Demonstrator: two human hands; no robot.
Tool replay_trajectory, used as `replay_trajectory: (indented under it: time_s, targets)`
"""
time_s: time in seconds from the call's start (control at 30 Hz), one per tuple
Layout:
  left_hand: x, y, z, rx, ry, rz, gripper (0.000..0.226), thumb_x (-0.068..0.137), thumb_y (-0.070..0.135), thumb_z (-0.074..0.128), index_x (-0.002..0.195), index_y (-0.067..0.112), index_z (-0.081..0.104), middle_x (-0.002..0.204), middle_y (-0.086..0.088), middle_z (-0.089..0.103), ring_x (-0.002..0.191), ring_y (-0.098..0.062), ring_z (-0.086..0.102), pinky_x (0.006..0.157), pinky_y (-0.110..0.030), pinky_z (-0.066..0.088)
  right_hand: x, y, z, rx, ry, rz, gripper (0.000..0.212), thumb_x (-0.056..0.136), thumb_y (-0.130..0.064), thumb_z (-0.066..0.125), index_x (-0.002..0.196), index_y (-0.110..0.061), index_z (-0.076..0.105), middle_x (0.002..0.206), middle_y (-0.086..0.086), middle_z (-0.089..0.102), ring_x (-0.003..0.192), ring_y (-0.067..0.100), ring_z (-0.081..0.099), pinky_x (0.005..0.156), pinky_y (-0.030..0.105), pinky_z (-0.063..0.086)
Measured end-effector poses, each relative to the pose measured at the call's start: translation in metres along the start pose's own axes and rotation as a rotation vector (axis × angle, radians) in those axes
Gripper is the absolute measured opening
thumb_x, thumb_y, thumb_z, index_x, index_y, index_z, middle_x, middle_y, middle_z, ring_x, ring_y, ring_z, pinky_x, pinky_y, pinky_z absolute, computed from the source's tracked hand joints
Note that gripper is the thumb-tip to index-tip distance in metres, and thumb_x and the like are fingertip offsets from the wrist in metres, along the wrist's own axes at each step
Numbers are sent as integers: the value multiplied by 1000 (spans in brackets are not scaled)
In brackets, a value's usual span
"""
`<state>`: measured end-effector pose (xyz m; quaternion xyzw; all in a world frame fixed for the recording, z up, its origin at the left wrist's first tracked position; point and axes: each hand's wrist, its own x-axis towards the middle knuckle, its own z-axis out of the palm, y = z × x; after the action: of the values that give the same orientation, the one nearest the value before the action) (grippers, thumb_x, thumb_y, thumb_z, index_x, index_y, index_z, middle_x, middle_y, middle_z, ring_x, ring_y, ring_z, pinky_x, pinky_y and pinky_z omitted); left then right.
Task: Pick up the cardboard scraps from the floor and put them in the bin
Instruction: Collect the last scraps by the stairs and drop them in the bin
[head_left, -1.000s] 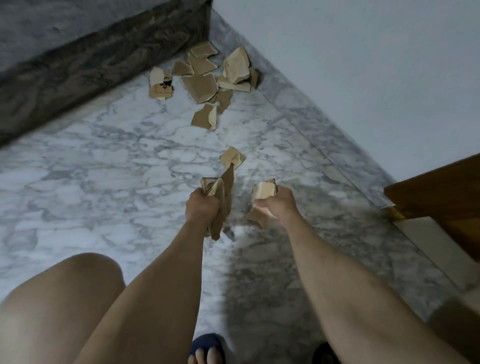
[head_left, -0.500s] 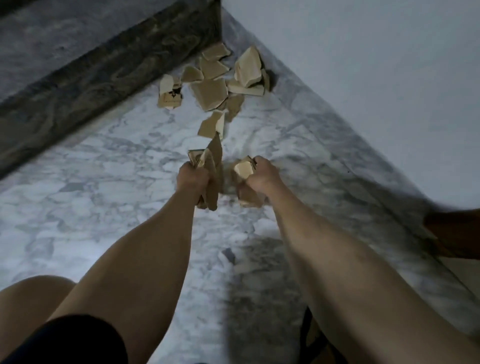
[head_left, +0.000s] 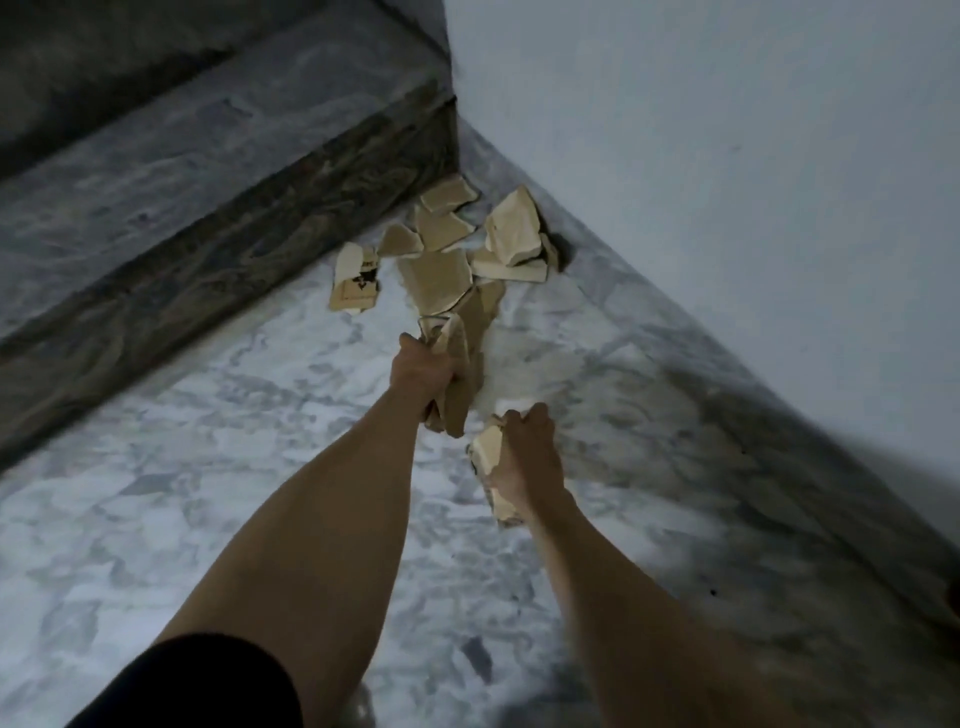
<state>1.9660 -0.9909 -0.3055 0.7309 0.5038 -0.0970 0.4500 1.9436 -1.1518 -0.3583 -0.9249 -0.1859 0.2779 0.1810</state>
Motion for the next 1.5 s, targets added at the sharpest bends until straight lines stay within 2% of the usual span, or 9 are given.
replay_trajectory:
  time_s: [0.17,0.4,0.63,0.8,0.9,0.97,1.07,1.23,1.5]
  targets:
    - [28,16,15,339,90,-57,52,88,52,56,118,10,51,134,-14,31,121,-37,34,96,-46,43,0,-14,-2,10,46,81,58,82,-16,71,128,-15,36,124,10,51,117,31,53,87,40,48]
    - [47,9,18,413,26,204,69,92,63,39,138,12,46,139,-16,47,124,-38,43,94,-45,38,17,-6,-17,342,-115,252,70,65,-10,87,120,-14,45,120,4,56,110,29,55,81,35,48]
    - [74,-13,-26,111,-64,197,61,91,60,53,112,3,55,110,-16,64,103,-34,60,86,-37,49,72,-4,-47,994,313,361,47,64,-1,87,107,-2,68,105,10,72,98,29,69,86,43,57]
    - [150,-9,-101,-202,-137,112,46,71,36,73,100,1,69,100,-20,72,94,-39,69,69,-38,57,151,-57,-50,910,291,338,58,64,-12,90,117,-5,67,115,9,69,104,25,66,78,30,50]
    - [192,-1,-123,-22,-82,55,74,52,44,77,116,8,67,127,-22,62,115,-44,60,95,-56,52,181,-78,-40,585,250,396,89,72,-31,85,143,-4,41,138,11,56,123,25,56,85,26,41]
    - [195,3,-121,235,-34,51,75,68,55,70,128,11,56,140,-20,46,130,-43,43,109,-52,38,187,-83,-35,476,246,486,98,78,-34,80,151,-1,24,143,12,49,129,27,52,93,30,43]
    - [199,11,-105,449,-12,80,82,83,73,46,141,14,45,147,-17,36,137,-40,27,110,-51,24,192,-86,-32,388,281,583,73,71,-40,83,131,-10,55,130,10,61,117,29,60,88,33,50]
    - [213,22,-95,343,-54,83,84,82,74,49,137,9,50,145,-18,33,126,-38,38,98,-47,35,183,-77,-41,561,238,687,50,79,-29,75,120,-2,63,119,13,66,107,31,64,83,36,54]
    - [179,8,-104,151,4,90,70,90,67,47,125,8,59,121,-16,53,110,-37,58,97,-45,49,175,-120,-97,889,174,426,79,35,-25,96,109,-13,69,107,8,72,98,32,68,86,51,57]
